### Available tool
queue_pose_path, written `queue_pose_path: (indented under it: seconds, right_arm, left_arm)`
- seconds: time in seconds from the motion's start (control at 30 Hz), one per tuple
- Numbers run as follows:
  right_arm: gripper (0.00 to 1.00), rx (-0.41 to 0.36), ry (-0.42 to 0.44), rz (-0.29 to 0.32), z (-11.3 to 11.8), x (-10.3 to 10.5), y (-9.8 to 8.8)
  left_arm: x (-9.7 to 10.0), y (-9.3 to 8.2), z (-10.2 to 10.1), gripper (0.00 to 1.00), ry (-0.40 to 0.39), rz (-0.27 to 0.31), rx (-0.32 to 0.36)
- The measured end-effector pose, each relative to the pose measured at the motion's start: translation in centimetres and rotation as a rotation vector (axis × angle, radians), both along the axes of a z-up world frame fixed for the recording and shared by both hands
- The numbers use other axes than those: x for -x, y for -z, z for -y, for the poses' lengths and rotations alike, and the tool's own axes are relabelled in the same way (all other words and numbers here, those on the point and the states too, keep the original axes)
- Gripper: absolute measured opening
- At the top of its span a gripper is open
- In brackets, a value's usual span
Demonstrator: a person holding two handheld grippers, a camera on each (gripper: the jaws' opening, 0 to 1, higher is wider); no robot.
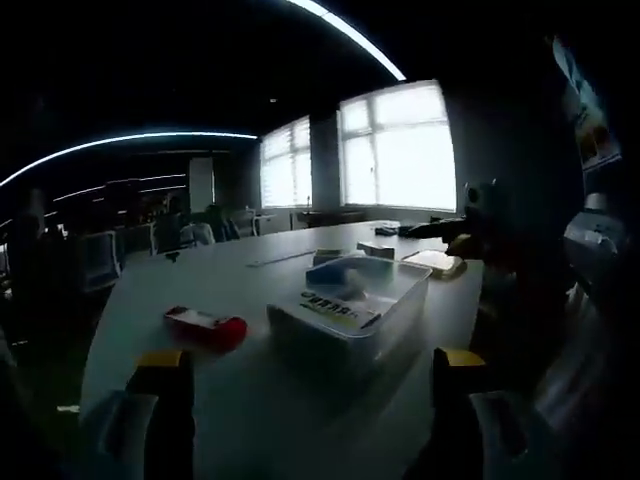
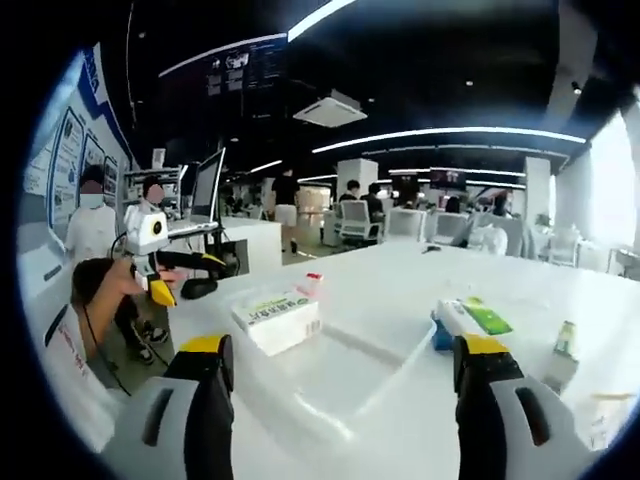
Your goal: Arrange the small medicine boxes into an aligned row inside the storage area until every box is upright, visible, and separated from the surrounding clutter.
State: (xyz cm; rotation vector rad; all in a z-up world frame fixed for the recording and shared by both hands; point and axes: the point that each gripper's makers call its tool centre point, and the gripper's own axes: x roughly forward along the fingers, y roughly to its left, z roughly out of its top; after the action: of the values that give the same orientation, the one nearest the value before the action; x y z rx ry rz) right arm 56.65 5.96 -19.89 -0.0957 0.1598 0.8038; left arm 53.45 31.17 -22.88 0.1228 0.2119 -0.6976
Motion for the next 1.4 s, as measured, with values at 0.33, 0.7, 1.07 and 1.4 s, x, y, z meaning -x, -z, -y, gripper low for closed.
queue_pose_path:
  seconds: [0.33,0.7,1.07,1.4]
  right_arm:
    - [1.0,-0.023,0.069,-0.014,2.4,0.9,1.3]
    - [1.0,0.039,0.151,-0.065,6.5,0.0,3.3]
    - [1.0,-0.059,0.25,-0.024,9.1,2.3,2.6]
    - [0.99,0.003,0.278,-0.022,10.8,2.5,2.8]
  left_arm:
    - [-0.2,-0.9,0.3,1.0,-0.029,0.085,0.085]
    - [0.2,-0.3,-0.8,1.0,-0.04,0.048,0.068]
    - [0.7,0.2,-0.6,1.0,-0.045,0.03,0.045]
    - [0.9,0.1,-1.0,1.0,-0.061,0.03,0.067]
